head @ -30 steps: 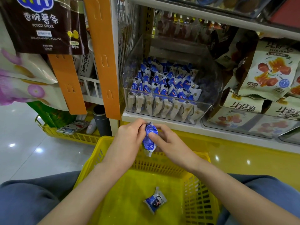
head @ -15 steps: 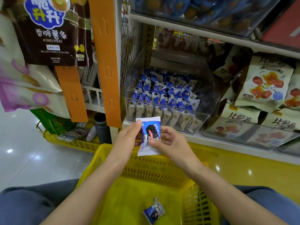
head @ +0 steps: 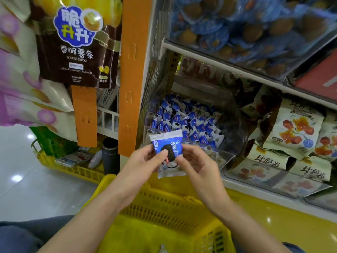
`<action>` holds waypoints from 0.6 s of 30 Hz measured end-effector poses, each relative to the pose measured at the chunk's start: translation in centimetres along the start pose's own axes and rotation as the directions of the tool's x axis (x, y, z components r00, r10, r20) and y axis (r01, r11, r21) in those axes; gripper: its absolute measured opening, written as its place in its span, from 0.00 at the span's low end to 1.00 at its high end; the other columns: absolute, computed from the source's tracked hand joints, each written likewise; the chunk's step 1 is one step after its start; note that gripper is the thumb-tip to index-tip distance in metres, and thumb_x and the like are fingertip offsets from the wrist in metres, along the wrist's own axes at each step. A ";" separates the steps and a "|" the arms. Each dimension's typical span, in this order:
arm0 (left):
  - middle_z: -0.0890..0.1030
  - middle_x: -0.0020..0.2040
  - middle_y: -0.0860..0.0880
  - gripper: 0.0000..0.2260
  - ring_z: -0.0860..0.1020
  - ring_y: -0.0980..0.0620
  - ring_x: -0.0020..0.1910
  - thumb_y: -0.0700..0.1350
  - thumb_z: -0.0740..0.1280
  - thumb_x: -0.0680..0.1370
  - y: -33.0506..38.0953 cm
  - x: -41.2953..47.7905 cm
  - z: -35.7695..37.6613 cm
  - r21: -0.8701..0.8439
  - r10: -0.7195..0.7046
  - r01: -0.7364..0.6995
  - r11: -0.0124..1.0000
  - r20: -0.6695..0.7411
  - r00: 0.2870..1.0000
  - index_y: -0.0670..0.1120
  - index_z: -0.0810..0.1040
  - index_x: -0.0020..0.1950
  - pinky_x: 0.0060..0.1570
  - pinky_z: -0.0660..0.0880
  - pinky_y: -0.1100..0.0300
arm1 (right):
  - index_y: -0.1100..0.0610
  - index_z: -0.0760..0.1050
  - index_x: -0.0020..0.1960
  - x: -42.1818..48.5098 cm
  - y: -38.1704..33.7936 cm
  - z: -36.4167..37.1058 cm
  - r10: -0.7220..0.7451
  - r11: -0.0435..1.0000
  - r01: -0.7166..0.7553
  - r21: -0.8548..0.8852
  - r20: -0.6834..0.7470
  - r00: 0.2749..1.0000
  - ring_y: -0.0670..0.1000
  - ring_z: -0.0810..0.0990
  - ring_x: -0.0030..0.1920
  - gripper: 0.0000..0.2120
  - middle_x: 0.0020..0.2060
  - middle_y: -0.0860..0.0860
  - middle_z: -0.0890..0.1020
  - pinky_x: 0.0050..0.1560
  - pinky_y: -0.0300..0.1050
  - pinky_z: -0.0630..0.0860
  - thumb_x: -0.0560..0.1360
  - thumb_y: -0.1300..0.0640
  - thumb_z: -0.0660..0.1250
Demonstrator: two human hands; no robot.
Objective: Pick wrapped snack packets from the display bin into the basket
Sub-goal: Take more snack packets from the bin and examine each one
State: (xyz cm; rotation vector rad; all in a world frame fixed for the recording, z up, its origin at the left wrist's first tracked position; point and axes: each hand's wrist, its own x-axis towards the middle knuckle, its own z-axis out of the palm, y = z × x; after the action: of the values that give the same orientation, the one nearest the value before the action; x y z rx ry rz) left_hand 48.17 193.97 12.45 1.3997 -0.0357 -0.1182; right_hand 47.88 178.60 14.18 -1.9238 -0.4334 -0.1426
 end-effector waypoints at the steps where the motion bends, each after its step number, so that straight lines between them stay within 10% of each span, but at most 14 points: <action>1: 0.83 0.51 0.53 0.14 0.80 0.57 0.52 0.49 0.65 0.75 0.2 0.3 -0.2 -0.027 0.006 -0.007 1.000 -0.013 1.000 0.51 0.76 0.60 0.50 0.75 0.60 | 0.40 0.73 0.53 0.9 -0.4 -0.3 -0.020 0.999 0.021 -0.036 0.026 0.999 0.40 0.80 0.49 0.10 0.48 0.40 0.81 0.49 0.36 0.77 0.72 0.48 0.63; 7: 0.83 0.38 0.57 0.11 0.80 0.61 0.44 0.47 0.63 0.77 1.3 1.6 -1.3 -0.141 0.074 -0.092 0.986 -0.130 0.989 0.45 0.77 0.56 0.52 0.77 0.62 | 0.56 0.74 0.60 11.4 1.5 -3.7 0.021 0.908 -0.101 -0.407 -0.196 0.980 0.47 0.77 0.49 0.13 0.50 0.51 0.80 0.48 0.36 0.69 0.79 0.53 0.59; 18: 0.83 0.42 0.57 0.09 0.80 0.59 0.46 0.49 0.64 0.76 2.1 3.6 -1.9 -0.144 0.081 -0.110 0.983 -0.196 0.977 0.52 0.77 0.55 0.51 0.75 0.59 | 0.64 0.74 0.59 19.8 7.8 -5.3 0.413 0.570 -0.376 -0.731 -0.141 0.900 0.59 0.76 0.57 0.17 0.57 0.62 0.78 0.54 0.45 0.70 0.79 0.52 0.61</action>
State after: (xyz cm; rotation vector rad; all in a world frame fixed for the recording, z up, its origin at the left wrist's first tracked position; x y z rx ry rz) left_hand 52.03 195.82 13.98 1.2465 0.0629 0.0917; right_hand 69.58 175.71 15.35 -2.8071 0.0883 0.0371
